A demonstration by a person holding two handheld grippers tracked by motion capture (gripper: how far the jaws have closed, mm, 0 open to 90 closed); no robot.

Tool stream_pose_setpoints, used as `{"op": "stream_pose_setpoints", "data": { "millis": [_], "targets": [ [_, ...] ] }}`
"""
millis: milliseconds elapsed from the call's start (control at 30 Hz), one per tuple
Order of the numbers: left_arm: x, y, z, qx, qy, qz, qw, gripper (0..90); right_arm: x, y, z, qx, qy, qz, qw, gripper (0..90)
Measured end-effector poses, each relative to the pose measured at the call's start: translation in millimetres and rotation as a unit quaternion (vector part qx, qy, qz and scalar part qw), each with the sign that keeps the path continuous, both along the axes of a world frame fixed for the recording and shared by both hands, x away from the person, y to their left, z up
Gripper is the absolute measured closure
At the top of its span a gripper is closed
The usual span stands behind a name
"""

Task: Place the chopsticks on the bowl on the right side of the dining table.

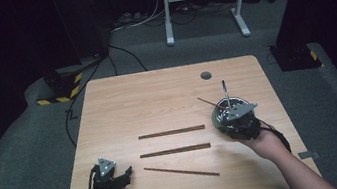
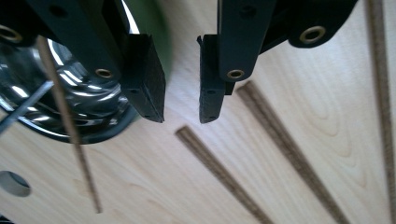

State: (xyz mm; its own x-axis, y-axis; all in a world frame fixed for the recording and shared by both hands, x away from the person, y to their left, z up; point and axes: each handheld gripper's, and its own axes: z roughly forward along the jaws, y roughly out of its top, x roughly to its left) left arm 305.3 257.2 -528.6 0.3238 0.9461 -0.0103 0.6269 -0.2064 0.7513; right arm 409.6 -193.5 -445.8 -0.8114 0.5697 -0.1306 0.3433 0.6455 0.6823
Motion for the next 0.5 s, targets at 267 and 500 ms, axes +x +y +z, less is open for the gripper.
{"op": "stream_pose_setpoints", "data": {
  "millis": [267, 500],
  "targets": [
    [0.0, 0.0, 0.0, 0.000, 0.000, 0.000, 1.0000, 27.5, -29.3, 22.7, -23.6, 0.000, 0.013, 0.032, 0.9994, 67.4],
    [0.0, 0.0, 0.0, 0.000, 0.000, 0.000, 1.0000, 27.5, -42.3, 38.4, -38.1, -0.006, 0.024, 0.053, 0.9983, 67.0]
  ]
}}
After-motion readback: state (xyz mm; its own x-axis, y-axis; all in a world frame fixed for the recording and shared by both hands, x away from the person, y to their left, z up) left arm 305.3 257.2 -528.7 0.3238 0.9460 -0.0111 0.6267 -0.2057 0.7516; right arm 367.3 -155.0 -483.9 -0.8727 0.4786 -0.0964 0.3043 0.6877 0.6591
